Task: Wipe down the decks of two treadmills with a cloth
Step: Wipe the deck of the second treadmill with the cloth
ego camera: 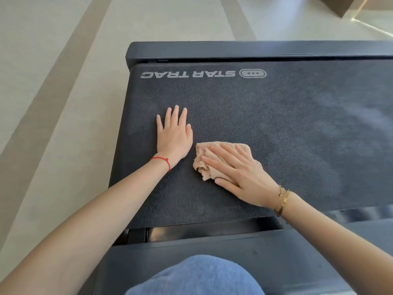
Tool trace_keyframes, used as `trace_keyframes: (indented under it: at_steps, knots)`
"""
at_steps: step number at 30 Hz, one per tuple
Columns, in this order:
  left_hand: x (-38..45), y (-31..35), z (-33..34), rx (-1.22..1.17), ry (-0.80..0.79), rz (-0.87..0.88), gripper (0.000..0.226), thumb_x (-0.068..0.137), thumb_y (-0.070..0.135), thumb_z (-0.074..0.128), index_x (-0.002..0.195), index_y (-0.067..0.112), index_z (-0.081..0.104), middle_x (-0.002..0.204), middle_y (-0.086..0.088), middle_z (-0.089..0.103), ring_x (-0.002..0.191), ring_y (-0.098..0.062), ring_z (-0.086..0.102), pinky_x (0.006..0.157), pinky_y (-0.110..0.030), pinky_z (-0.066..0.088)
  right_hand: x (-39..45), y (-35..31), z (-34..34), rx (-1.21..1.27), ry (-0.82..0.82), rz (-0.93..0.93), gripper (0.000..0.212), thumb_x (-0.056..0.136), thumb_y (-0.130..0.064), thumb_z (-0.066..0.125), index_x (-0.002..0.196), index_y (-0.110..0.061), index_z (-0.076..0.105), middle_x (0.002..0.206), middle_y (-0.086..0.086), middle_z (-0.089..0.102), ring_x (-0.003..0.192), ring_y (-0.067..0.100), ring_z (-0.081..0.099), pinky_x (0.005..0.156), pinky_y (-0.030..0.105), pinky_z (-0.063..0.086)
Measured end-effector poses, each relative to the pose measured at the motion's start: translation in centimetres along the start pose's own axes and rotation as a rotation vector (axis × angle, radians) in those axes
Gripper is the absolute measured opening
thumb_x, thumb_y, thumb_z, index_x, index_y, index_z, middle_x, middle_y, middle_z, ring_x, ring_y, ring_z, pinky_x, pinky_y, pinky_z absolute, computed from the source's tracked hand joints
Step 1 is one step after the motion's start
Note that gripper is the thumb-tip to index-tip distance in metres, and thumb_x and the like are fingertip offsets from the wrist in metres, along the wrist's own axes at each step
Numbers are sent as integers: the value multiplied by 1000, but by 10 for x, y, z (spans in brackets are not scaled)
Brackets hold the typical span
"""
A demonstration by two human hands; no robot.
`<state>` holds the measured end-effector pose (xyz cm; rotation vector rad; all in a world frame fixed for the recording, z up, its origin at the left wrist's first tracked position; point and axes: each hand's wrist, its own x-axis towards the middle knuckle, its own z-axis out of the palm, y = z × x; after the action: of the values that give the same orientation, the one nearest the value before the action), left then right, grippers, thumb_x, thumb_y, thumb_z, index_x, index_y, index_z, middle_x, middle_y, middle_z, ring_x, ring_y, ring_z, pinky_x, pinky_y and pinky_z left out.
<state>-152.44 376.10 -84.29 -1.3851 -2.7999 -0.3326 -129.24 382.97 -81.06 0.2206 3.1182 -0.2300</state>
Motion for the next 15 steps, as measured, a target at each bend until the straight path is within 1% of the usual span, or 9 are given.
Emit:
trace_keyframes:
  at_steps: [3,5,11,15]
  knots:
    - [0,1,-1,-3,-12,5,55,105,35,23,158,19,16,165,-6,13,152,-25,7,122,-53,5,0,-3,-3,56,0,65,55,101,-53,29,153,-39,18,162,-6,18,151,19,9,119,49,16]
    - [0,0,-2,2,-17,8,55,105,34,23,158,19,16,165,-6,13,152,-25,7,122,-54,6,1,-4,-5,69,-2,59,53,103,-51,26,153,-39,17,162,-7,16,151,18,9,120,48,15]
    - [-1,3,-5,3,-21,2,55,106,34,24,158,18,14,165,-7,12,153,-26,5,122,-54,6,6,-1,-6,91,23,80,53,103,-46,30,154,-34,20,161,-6,21,150,15,11,120,43,17]
    - [-6,9,-4,-27,-9,-11,54,106,31,26,157,17,16,165,-8,12,153,-26,5,122,-55,4,-5,-1,-4,135,98,49,50,103,-45,35,152,-33,28,157,-6,31,149,15,17,121,43,18]
